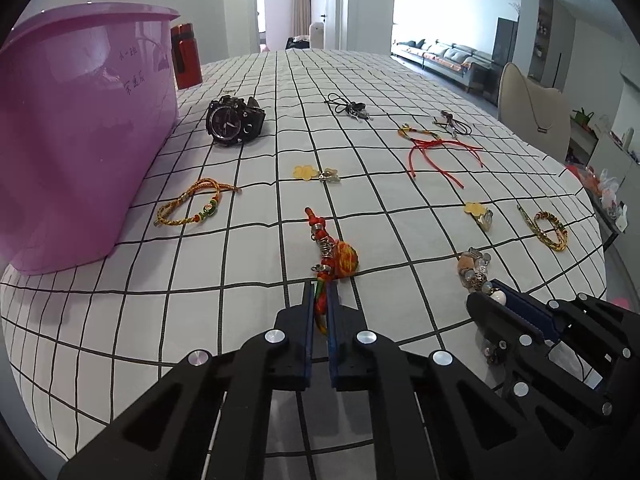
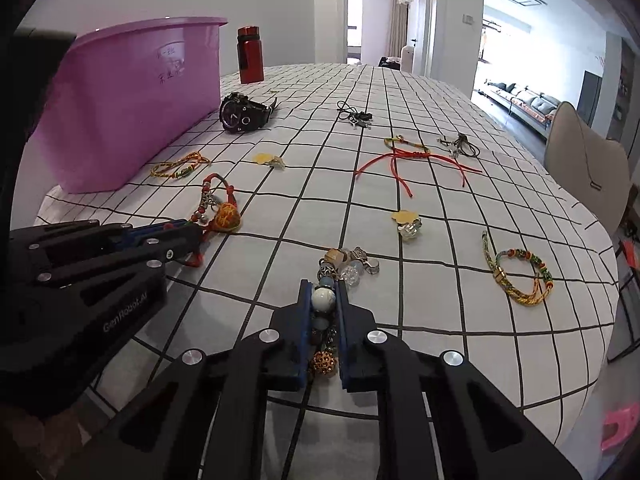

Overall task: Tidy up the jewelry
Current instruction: 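Grasp the red heart-charm bracelet with the left tool while the right tool grasps the beaded bracelet, then carry both bracelets over the pink tub with both tools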

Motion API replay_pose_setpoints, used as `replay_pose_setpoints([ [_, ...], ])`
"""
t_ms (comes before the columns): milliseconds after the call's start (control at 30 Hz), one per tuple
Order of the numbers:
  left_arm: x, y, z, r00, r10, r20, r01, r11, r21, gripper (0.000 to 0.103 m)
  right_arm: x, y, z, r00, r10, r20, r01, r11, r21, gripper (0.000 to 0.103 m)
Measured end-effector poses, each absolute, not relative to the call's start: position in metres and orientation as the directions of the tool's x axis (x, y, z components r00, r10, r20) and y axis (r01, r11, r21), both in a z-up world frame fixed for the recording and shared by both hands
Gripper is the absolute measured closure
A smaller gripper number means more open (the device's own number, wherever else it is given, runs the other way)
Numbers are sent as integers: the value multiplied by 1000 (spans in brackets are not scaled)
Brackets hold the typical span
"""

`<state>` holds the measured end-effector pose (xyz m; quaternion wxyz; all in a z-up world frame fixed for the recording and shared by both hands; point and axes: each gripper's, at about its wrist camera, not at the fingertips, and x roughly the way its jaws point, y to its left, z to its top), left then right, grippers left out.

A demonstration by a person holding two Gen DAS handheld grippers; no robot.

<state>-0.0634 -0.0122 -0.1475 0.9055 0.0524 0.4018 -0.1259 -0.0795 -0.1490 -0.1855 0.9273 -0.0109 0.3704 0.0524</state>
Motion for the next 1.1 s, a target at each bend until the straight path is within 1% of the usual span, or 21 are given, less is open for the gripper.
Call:
replay_pose_setpoints([
  [233,-66,-6,-144,642,-219,-735,270,962,-51,98,-85,-157,-181,721,134,-680,-98,991,91,92],
  [400,-73,-3,-132,653,-249,-715,276,958,-82,98,-88,-160,-172,729,150,-668,-97,988,116,92],
  [633,-82,-2,-113,652,-263,-711,274,956,-101,98,-92,-163,-155,727,174,-664,-108,984,139,92],
  [867,-88,5,-75,655,-243,-715,232,966,-116,98,-95,-168,-124,718,200,-667,-130,979,155,92],
  [1100,-95,20,-21,677,-202,-708,160,979,-126,98,-95,-169,-71,720,258,-644,-188,966,177,92],
])
